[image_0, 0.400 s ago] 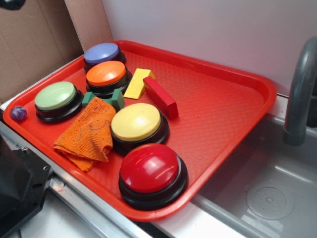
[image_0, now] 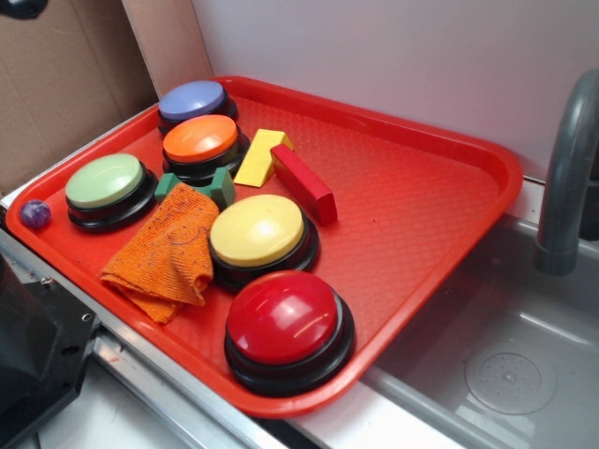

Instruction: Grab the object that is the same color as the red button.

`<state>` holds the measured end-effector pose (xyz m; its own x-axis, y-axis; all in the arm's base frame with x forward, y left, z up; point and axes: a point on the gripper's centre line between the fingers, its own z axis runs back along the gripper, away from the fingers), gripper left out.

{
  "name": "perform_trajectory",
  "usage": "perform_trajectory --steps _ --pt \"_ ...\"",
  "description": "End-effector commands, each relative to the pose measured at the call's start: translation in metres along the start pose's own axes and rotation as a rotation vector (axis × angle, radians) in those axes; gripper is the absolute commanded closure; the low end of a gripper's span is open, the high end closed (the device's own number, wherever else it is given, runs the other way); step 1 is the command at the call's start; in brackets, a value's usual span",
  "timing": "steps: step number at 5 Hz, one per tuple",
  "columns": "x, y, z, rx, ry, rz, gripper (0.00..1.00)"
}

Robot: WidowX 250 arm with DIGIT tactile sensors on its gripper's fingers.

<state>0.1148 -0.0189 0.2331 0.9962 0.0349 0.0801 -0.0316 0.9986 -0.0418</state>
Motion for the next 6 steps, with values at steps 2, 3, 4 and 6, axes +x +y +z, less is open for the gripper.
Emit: perform_trajectory --steps 2,3,4,6 --pt "0.053 0.010 -0.029 -0.061 0.001 0.377 0.00" --pt "0.077 0.013 -0.046 -0.059 -0.006 0.504 0.00" --pt "0.100 0.009 -0.060 -0.060 -0.028 0.637 0.00" --pt "0.133 -0.002 -0.098 -0.048 -0.090 0.897 0.00"
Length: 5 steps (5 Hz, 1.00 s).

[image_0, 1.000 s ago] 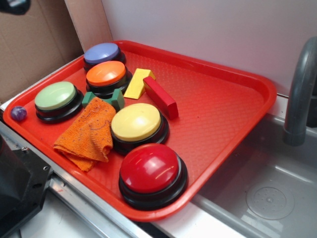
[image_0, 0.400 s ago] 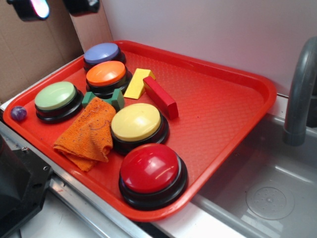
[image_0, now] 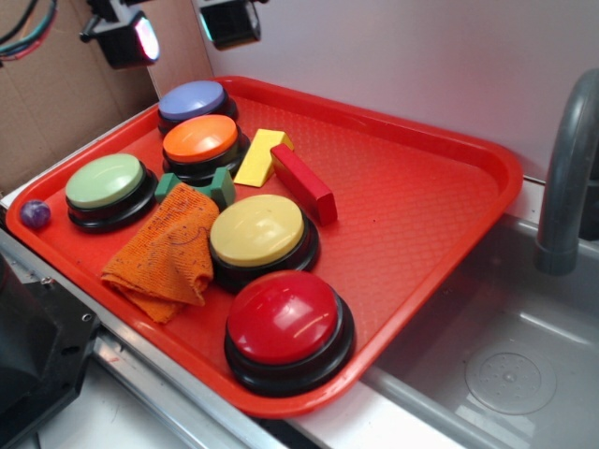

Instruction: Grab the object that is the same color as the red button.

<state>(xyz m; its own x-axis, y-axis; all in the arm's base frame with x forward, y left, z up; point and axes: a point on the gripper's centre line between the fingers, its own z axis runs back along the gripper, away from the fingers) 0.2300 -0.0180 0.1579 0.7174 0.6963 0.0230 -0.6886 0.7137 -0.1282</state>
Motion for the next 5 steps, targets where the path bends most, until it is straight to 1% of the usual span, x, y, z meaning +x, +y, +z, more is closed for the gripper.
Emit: perform_trajectory --steps 1,2,3,5 --pt "0.023 -0.029 -0.036 -0.042 -0.061 0.228 0.00" --pt "0.028 -0.037 -0.064 0.007 -0.103 0.246 0.00" --pt "0.028 -0.040 -0.082 0.040 -0.105 0.273 0.00" --pt "0.037 -0.040 -0.116 0.115 -0.100 0.298 0.00"
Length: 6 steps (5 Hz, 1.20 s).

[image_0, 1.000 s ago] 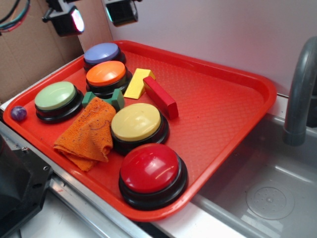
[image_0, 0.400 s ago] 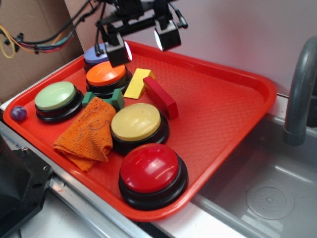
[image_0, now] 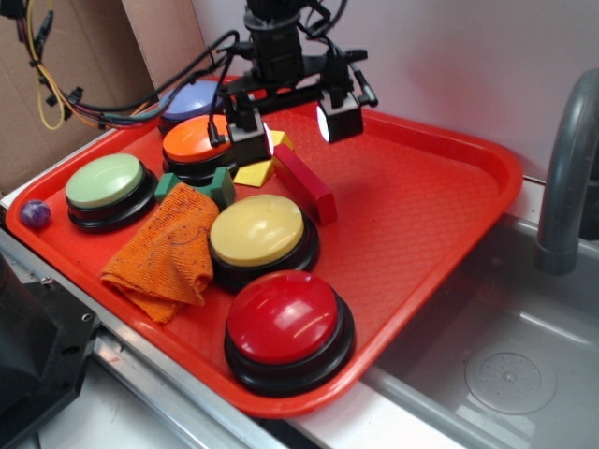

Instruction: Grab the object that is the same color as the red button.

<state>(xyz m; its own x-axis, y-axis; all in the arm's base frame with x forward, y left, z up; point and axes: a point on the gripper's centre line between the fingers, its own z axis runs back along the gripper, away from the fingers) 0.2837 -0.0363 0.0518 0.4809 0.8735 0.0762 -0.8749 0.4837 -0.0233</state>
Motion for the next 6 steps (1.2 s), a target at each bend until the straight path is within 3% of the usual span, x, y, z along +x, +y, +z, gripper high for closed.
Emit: perform_trajectory --steps 1,2,3,6 --pt "0.015 -0.007 -0.011 0.004 -0.031 0.024 0.00" --pt "0.018 -0.008 -0.020 0.005 -0.010 0.027 0.00" --pt "0.019 -0.007 -0.022 -0.018 -0.019 0.011 1.00" --pt "0.028 0.004 0.022 -0.055 0.081 -0.200 1.00"
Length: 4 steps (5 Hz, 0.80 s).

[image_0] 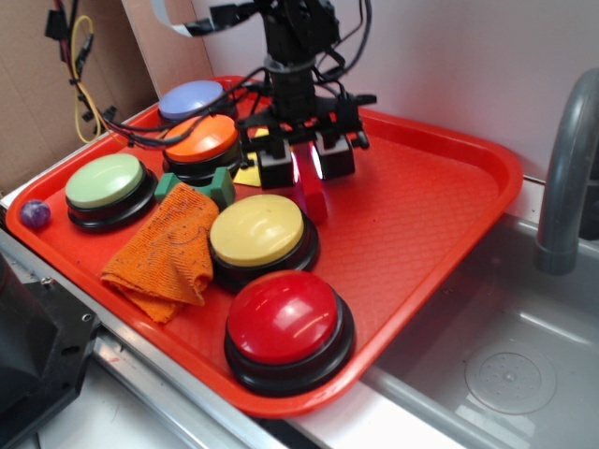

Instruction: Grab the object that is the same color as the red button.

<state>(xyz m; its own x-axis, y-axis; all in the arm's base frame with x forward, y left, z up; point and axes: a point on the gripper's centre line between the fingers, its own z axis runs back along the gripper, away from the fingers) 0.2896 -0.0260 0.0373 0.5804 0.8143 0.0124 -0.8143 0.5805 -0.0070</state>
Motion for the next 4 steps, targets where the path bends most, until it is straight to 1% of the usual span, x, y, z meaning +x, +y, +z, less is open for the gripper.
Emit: perform_trajectory --steps 1,2,3,4 --pt "0.017 0.020 0.067 -0.093 0.051 -0.226 1.00" --pt "0.015 0.038 0.087 -0.078 0.066 -0.370 1.00" --pt "0.010 0.057 0.098 -0.053 0.063 -0.504 1.00" --pt "-0.001 0.072 0.100 -0.053 0.012 -0.572 1.00"
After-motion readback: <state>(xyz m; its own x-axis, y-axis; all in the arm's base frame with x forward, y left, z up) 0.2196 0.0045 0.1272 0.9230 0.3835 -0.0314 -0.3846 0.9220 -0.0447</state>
